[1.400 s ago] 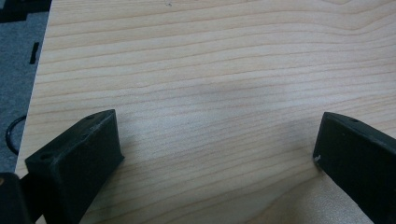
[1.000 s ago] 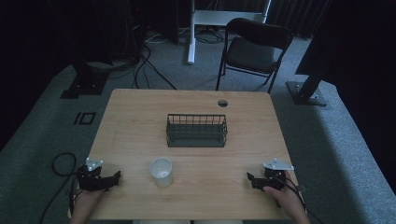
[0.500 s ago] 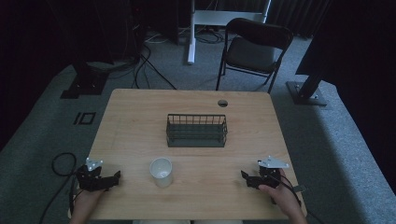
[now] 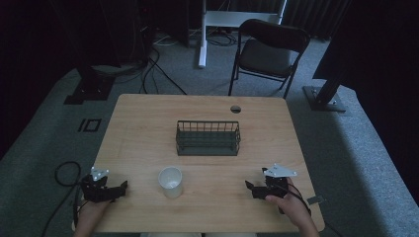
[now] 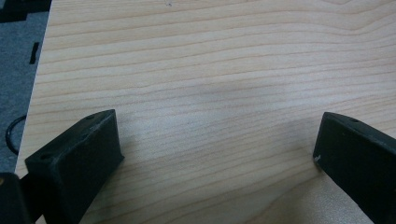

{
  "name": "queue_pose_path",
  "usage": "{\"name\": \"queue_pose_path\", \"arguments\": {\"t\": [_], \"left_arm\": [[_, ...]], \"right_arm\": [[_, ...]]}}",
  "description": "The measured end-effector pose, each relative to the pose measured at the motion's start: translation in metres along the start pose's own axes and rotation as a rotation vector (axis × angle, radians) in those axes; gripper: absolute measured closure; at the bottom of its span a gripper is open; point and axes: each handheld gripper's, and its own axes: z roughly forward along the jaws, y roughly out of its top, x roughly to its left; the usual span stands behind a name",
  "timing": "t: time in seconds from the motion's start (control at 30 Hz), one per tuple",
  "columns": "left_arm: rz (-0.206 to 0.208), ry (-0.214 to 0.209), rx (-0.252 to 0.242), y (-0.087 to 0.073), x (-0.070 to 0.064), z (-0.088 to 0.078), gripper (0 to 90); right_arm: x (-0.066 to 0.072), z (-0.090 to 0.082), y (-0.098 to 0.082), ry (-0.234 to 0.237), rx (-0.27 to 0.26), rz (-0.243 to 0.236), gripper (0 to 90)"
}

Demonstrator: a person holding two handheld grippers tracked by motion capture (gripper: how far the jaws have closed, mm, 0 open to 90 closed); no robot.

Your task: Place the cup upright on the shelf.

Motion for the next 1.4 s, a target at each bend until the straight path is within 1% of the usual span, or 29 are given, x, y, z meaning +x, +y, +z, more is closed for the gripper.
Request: {"name": "queue_pose_path", "arguments": {"t": [0.03,0.07,0.13,0.2,0.23,0.3,0.5,0.63,0.9,1.17,1.4], "left_arm": [[0.001,0.0,0.001,0.0,0.0,0.0,1.0],[0.001,0.0,0.001,0.0,0.0,0.0,1.0],[0.001,0.0,0.001,0.0,0.0,0.0,1.0],[0.001,0.0,0.001,0.0,0.0,0.0,1.0],[0.001,0.0,0.001,0.0,0.0,0.0,1.0],[0.001,0.0,0.001,0.0,0.0,0.0,1.0],[0.001,0.0,0.001,0.0,0.0,0.0,1.0],[0.0,0.0,0.0,0.0,0.0,0.0,1.0],[0.001,0.0,0.001,0.0,0.0,0.0,1.0],[0.001,0.0,0.001,0.0,0.0,0.0,1.0],[0.001,0.0,0.001,0.0,0.0,0.0,1.0]], "right_arm": [[0.002,0.0,0.001,0.008,-0.009,0.001,12.8],[0.004,0.0,0.003,0.017,-0.008,-0.01,12.7],[0.007,0.001,0.006,0.027,-0.015,-0.011,12.8],[0.009,0.001,0.009,0.032,-0.018,-0.023,12.7],[0.011,0.002,0.01,0.036,-0.021,-0.02,12.8],[0.014,0.004,0.012,0.056,-0.029,-0.022,12.8],[0.028,0.013,0.014,0.099,-0.016,-0.032,13.4],[0.035,0.017,0.017,0.118,-0.019,-0.039,13.4],[0.048,0.024,0.024,0.152,-0.037,-0.07,14.3],[0.061,0.03,0.029,0.185,-0.031,-0.097,14.3],[0.072,0.033,0.036,0.217,-0.044,-0.108,12.9]]}}
